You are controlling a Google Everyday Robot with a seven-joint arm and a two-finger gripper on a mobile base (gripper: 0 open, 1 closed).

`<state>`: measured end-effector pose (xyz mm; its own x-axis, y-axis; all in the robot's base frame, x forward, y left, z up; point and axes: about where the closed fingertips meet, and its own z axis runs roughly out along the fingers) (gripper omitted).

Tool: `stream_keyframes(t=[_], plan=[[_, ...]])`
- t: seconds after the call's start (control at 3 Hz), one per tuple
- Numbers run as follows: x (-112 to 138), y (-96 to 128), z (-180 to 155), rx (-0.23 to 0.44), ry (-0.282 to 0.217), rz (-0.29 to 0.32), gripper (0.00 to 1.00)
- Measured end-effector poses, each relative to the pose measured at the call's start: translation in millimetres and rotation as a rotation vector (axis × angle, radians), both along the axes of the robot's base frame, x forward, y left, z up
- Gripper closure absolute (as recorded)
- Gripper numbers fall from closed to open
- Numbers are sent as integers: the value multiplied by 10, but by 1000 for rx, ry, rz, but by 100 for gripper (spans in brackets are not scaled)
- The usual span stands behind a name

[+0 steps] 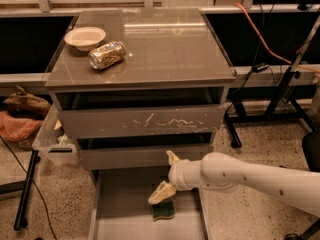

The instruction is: Pick sponge from bottom drawer and place on counter

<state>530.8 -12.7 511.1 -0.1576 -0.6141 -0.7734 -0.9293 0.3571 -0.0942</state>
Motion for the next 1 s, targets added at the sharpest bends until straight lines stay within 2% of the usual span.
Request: stream_keyframes(t=[0.33,0.67,1.0], plan=[[-32,362,-847,-91,13,54,0],[-32,362,-848,-91,13,54,0],[53,266,-1171,-75,27,27,0]])
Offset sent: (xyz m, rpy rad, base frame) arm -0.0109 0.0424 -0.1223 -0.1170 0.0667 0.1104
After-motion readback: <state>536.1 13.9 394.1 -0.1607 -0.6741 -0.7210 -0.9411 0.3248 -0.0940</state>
